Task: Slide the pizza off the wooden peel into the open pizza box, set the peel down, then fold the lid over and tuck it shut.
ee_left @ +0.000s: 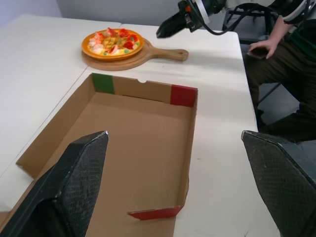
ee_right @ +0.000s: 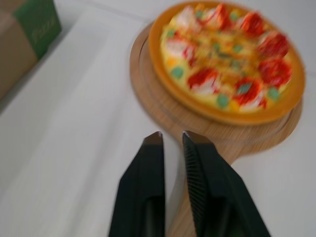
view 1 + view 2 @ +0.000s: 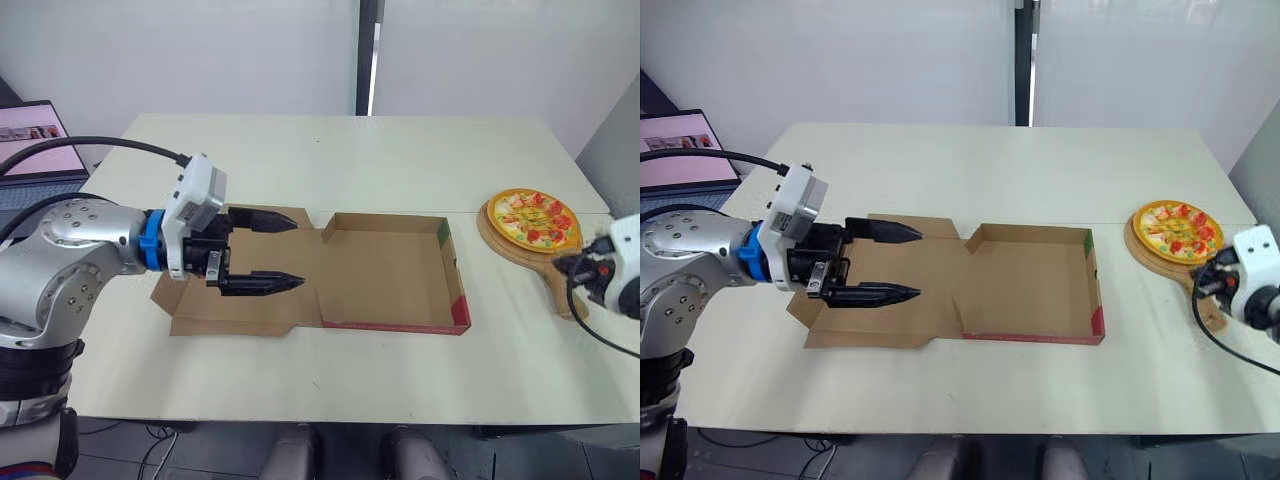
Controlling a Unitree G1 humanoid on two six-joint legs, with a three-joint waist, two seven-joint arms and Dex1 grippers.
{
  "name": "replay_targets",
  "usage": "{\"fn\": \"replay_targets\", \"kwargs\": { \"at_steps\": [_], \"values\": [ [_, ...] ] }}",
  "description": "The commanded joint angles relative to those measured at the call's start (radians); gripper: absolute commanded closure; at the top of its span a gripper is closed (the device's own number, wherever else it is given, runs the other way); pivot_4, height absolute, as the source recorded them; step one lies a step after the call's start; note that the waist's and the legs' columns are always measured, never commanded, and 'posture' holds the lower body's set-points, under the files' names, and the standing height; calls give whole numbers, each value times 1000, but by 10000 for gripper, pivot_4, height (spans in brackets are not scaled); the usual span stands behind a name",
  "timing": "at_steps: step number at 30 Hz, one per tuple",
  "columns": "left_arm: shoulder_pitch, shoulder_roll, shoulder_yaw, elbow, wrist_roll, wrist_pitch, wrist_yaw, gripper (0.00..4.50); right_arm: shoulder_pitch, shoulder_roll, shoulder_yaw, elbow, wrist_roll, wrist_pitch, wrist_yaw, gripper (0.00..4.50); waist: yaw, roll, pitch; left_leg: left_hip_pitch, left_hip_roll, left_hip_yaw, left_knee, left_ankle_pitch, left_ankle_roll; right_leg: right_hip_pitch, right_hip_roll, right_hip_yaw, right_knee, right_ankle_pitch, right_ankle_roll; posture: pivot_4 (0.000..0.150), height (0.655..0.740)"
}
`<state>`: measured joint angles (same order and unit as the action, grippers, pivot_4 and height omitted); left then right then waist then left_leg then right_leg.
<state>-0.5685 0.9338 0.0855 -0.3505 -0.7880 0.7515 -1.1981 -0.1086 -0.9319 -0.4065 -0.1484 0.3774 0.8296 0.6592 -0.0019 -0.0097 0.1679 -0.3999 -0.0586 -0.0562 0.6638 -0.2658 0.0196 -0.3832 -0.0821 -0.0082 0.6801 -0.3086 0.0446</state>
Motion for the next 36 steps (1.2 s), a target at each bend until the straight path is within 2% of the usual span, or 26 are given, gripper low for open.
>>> {"fn": "replay_targets", "kwargs": {
  "at_steps": [1, 4, 8, 18, 31, 34, 36],
  "values": [
    [-64, -48, -19, -32, -39, 5, 14, 0, -15, -56, -31, 22, 1, -32, 52, 25311, 0, 0, 0, 0, 0, 0, 0, 0, 0, 0, 0, 0, 0, 0, 0, 1500, 7281],
    [-101, -87, -50, -44, -46, 27, 31, 0, -32, -83, 5, 73, -18, -68, 82, 14589, -4, 0, 0, 1, 0, -1, 1, 0, 0, 2, 0, -1, 0, 0, 0, 1500, 7281],
    [-147, -124, -122, -37, 7, 12, 41, 0, -115, -75, 87, 200, -61, -113, 80, 433, -8, 0, 0, 2, 1, 0, 0, 0, 0, 2, 1, 0, 0, 0, 0, 1500, 7281],
    [-183, -176, -163, -20, 33, 3, 26, 0, -307, -25, 245, 471, -136, -81, 63, 433, -5, -1, 0, 1, 0, 0, 1, 1, -2, 2, 1, 0, 0, 0, 0, 1500, 7281],
    [-184, -177, -168, -10, 52, -4, 19, 0, -412, 39, 282, 709, -183, -126, 69, 433, -8, -1, 0, 2, 1, 0, 1, 1, -2, 3, 1, 0, 0, 0, 0, 1500, 7281],
    [-185, -180, -169, -8, 53, -5, 19, 0, -410, 43, 305, 733, -201, -167, 88, 6566, -8, -2, 0, 3, 1, 0, 1, 1, -2, 4, 1, -1, 0, 0, 0, 1500, 7281],
    [-185, -181, -170, -8, 54, -6, 19, 0, -404, 47, 315, 743, -210, -189, 94, 12976, -8, -3, -1, 3, 1, 0, 2, 1, -2, 4, 1, -1, 0, 0, 0, 1500, 7281]
  ]
}}
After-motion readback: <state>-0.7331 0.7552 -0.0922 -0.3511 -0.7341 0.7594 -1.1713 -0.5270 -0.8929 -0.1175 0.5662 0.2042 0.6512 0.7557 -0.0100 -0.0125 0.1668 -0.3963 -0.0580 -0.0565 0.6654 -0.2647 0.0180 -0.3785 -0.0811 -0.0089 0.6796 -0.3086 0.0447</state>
